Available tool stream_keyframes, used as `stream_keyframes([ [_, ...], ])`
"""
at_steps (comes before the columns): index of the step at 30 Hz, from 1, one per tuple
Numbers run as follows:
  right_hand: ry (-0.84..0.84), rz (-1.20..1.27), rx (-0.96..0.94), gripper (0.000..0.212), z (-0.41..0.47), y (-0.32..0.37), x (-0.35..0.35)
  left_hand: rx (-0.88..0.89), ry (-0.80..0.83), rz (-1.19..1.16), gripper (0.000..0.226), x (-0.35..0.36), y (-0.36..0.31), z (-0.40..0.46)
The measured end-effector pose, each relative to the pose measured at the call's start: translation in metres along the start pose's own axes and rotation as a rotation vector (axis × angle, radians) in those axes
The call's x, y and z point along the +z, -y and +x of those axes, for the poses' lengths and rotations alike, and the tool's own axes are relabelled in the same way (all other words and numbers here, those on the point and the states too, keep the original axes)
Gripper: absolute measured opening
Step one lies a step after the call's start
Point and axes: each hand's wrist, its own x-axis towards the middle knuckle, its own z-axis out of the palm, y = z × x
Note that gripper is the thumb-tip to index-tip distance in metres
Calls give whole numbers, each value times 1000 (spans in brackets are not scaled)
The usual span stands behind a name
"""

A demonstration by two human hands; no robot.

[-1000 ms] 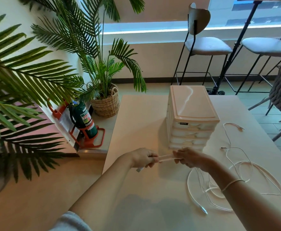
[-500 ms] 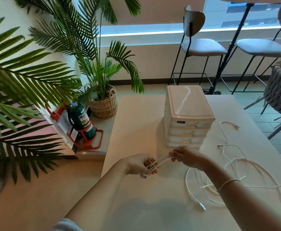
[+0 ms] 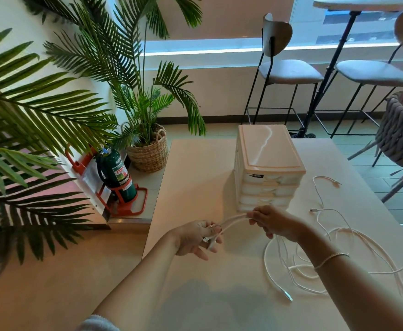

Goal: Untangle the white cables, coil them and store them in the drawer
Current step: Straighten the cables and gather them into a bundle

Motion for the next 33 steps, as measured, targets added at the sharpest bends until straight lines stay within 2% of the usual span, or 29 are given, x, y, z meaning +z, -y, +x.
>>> stream_keyframes([
  [5,61,83,13,29,1,-6,-4,33,-41,-151,15,5,2,4],
  [10,170,92,35,22,-2,-7,-15,49,-51,-45,13,5,0,8],
  [18,197,90,50,20,-4,-11,-25,39,-43,74,13,4,-10,5],
  [23,176,152,38,17,-3,-15,-29,37,-33,93,7,4,-10,11],
  [26,174,174,45,22,-4,-16,-31,51,-40,114,4,4,-7,14],
  [33,105,53,34,27,0,-4,-21,-12,-18,346,14,-2,-7,23],
])
